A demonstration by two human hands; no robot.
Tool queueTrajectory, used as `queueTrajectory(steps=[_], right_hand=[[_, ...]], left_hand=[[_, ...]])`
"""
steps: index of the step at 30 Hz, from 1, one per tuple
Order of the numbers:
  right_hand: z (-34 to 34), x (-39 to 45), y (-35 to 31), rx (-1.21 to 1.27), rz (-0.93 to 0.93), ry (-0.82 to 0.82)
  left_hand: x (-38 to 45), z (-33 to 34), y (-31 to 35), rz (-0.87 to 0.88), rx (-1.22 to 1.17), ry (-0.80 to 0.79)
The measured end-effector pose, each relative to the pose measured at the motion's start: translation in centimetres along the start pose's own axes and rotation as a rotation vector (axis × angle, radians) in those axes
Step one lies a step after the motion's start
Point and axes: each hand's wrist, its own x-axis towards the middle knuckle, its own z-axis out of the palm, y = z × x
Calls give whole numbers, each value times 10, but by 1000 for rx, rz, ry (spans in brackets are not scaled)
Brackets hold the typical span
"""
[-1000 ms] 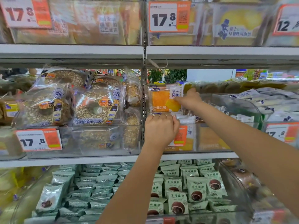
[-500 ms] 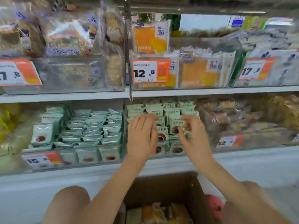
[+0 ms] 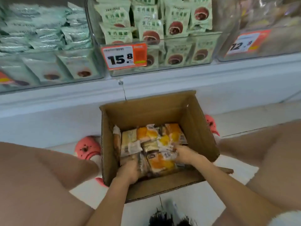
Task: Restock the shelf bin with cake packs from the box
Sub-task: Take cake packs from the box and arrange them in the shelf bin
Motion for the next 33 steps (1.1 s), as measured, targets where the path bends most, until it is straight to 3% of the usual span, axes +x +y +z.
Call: queueTrajectory(steps=[3, 9, 16, 24, 27, 30, 33], right_hand=[[12, 3, 1, -82, 86, -187], [13, 47, -10, -184, 145, -282], [46, 82, 1, 236, 303, -34], [57, 79, 7, 552, 371, -72], [51, 75, 11, 703, 341, -164], [40, 69, 14, 1063, 301, -168], [22, 55, 12, 1271, 186, -174]], left_hand=[[3, 6, -11, -32, 20, -35], [13, 3, -28, -87, -49, -30], [12, 9, -13, -36, -20, -89], [16, 17, -9, -33, -15, -90], [16, 18, -15, -82, -130, -109], [17, 14, -17, -196, -335, -109], [13, 1, -8, -335, -804, -184]])
